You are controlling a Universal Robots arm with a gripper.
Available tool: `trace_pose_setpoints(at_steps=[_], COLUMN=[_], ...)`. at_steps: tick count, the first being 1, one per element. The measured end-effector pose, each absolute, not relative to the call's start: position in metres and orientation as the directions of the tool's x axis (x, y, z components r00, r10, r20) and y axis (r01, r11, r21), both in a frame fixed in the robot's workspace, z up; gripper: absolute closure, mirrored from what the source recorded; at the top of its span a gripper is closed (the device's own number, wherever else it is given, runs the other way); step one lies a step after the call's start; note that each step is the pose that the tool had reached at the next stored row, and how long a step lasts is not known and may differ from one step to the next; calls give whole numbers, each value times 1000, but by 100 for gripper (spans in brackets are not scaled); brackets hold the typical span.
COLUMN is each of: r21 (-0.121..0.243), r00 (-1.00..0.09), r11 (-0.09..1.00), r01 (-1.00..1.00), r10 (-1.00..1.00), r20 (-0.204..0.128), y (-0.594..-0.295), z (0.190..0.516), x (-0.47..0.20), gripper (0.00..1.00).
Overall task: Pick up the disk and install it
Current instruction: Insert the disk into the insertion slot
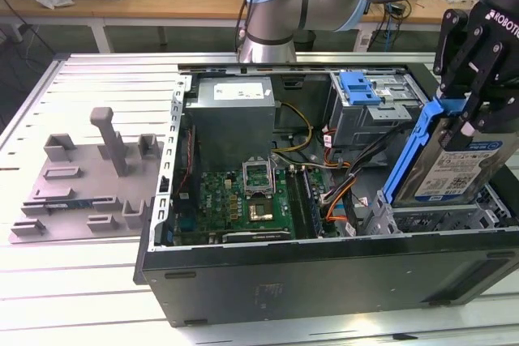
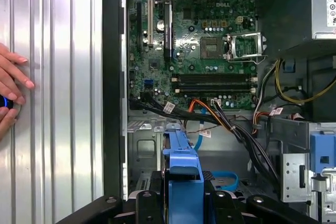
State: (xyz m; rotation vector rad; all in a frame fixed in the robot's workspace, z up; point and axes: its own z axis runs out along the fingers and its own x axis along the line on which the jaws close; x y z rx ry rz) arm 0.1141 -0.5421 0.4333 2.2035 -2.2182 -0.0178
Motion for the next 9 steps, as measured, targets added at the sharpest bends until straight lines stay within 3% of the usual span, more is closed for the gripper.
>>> trace_pose_setpoints(at_steps=[9], r21=[19], r00=[-7], r11=[7], r01=[-1000], r10=[-1000], r20=[2], y=[-542], z=[419], x=[114], gripper=[63])
